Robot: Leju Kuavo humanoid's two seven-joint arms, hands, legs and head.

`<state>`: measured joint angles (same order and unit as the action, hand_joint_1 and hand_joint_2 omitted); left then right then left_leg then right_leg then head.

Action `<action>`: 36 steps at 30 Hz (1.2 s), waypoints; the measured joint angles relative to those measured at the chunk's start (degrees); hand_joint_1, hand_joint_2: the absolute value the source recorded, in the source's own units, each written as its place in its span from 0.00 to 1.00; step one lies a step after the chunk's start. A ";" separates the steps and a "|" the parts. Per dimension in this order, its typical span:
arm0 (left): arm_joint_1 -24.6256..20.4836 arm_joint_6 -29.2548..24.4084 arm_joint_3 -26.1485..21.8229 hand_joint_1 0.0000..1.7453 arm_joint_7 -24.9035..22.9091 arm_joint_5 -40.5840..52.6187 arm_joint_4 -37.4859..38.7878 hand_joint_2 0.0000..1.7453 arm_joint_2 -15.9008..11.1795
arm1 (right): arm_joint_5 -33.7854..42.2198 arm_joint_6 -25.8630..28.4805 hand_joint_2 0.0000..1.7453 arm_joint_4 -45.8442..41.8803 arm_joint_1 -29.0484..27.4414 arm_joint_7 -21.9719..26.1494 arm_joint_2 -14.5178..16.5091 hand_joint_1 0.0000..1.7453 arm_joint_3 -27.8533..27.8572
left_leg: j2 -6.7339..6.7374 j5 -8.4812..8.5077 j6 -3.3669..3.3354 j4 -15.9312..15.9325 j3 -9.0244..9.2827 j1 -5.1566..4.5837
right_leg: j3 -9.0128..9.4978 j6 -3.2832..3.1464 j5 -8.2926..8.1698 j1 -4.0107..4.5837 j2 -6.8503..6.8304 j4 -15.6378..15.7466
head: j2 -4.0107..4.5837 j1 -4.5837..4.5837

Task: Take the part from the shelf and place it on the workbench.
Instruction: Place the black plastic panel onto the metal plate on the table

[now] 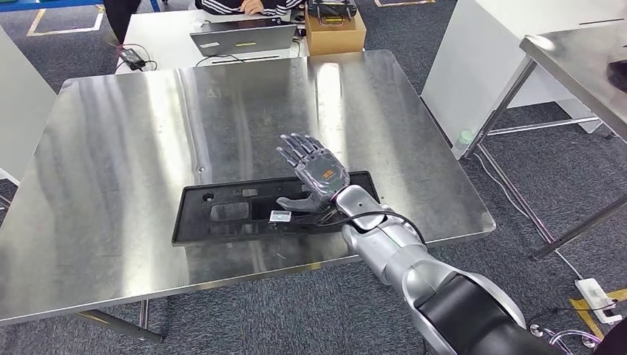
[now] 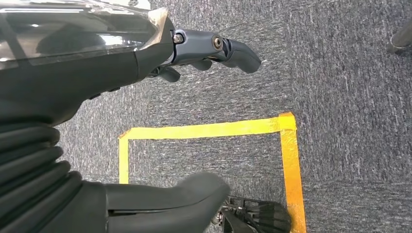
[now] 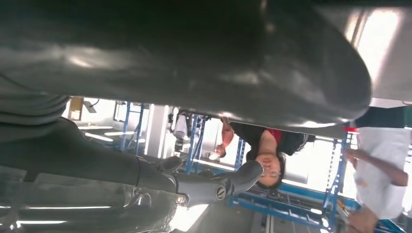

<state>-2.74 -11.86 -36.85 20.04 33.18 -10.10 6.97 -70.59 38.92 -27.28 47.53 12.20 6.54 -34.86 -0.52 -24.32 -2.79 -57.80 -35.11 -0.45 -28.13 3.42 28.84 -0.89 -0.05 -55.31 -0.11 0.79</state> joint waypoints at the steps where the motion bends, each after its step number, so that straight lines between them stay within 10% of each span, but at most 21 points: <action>1: 0.00 -0.11 -0.02 0.00 0.00 -0.06 0.00 0.00 0.02 | 0.35 -0.35 0.00 0.02 0.02 -0.09 0.03 0.00 0.02 | 0.00 0.00 0.00 0.00 0.00 0.00 | 0.01 0.00 0.00 0.00 0.00 0.00 | 0.00 0.00; 16: 0.31 -0.31 -1.44 0.00 1.42 -0.73 0.62 0.00 1.07 | 24.69 -15.71 0.00 -10.03 -1.30 5.87 0.25 0.00 10.00 | 0.01 -0.01 0.00 0.00 0.09 -0.01 | 0.03 0.00 0.00 -0.01 0.00 0.01 | 0.00 0.00; 26: 0.38 -0.38 -2.22 0.00 1.53 -0.72 0.77 0.00 1.25 | 57.25 -31.41 0.00 -33.38 -10.81 18.20 -1.44 0.00 11.96 | 0.00 -0.05 0.06 0.00 0.12 0.01 | -0.07 -0.02 0.02 -0.01 0.00 0.02 | 0.00 0.00; 36: 0.41 -0.38 -2.90 0.00 1.87 -0.72 0.76 0.00 1.22 | 64.88 -34.70 0.00 -48.46 -16.94 21.50 -3.58 0.00 11.74 | 0.00 -0.13 0.15 0.01 0.18 0.01 | -0.36 -0.04 0.05 -0.02 0.01 0.03 | 0.00 0.01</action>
<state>-2.32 -12.23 -39.75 21.92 32.46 -9.33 8.19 -5.71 4.22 -75.74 30.60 33.70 2.96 -23.12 -0.52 -24.45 -2.64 -57.79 -34.93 -0.44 -28.49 3.38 28.89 -0.91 -0.04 -55.28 -0.11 0.79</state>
